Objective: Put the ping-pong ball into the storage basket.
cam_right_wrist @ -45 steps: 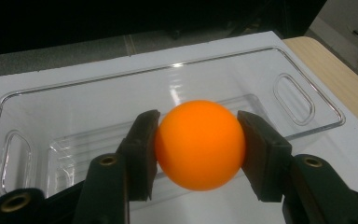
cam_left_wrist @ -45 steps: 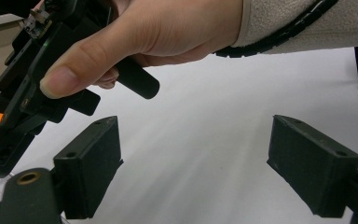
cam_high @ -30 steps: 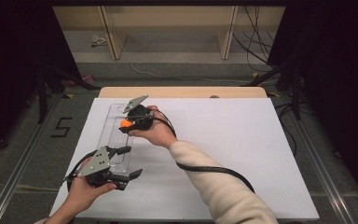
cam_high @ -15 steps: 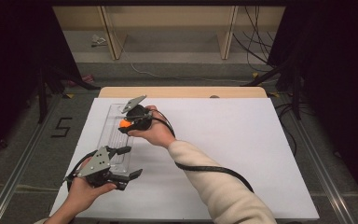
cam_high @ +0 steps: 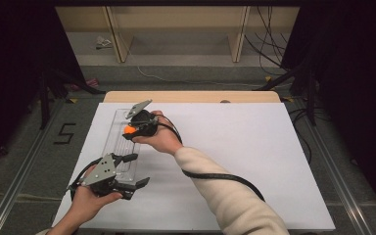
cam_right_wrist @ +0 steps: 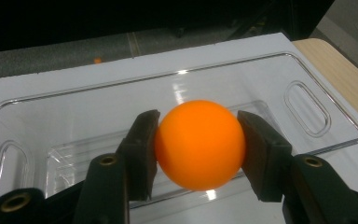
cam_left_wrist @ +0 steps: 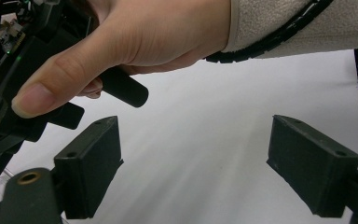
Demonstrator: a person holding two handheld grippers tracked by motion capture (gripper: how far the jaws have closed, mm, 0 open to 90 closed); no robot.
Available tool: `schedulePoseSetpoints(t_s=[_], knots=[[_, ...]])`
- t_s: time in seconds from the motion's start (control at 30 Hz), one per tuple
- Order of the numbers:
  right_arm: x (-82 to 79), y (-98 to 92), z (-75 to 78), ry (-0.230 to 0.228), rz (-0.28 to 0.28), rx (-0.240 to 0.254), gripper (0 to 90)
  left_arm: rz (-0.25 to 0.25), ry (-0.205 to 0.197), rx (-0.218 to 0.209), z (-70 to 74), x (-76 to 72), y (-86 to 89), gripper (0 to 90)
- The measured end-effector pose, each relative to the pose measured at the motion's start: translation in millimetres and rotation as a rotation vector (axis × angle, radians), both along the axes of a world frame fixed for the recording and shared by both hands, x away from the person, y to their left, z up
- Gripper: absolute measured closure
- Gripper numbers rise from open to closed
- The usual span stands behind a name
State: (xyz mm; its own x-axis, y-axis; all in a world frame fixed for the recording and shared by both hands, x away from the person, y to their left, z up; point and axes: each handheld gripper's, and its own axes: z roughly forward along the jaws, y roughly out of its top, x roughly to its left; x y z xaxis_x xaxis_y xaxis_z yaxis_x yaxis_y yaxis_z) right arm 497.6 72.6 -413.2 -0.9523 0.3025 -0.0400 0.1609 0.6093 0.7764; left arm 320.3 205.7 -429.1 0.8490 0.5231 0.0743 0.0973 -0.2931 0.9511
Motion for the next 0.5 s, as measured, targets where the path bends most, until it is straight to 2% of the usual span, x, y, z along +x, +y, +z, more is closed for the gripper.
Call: schedulePoseSetpoints(t_s=[0.5], knots=[[1.8, 3.5, -2.3, 0.006, -0.004, -0.003, 51.3, 0.000, 0.000, -0.001, 0.0, 0.0, 0.0, 16.9]])
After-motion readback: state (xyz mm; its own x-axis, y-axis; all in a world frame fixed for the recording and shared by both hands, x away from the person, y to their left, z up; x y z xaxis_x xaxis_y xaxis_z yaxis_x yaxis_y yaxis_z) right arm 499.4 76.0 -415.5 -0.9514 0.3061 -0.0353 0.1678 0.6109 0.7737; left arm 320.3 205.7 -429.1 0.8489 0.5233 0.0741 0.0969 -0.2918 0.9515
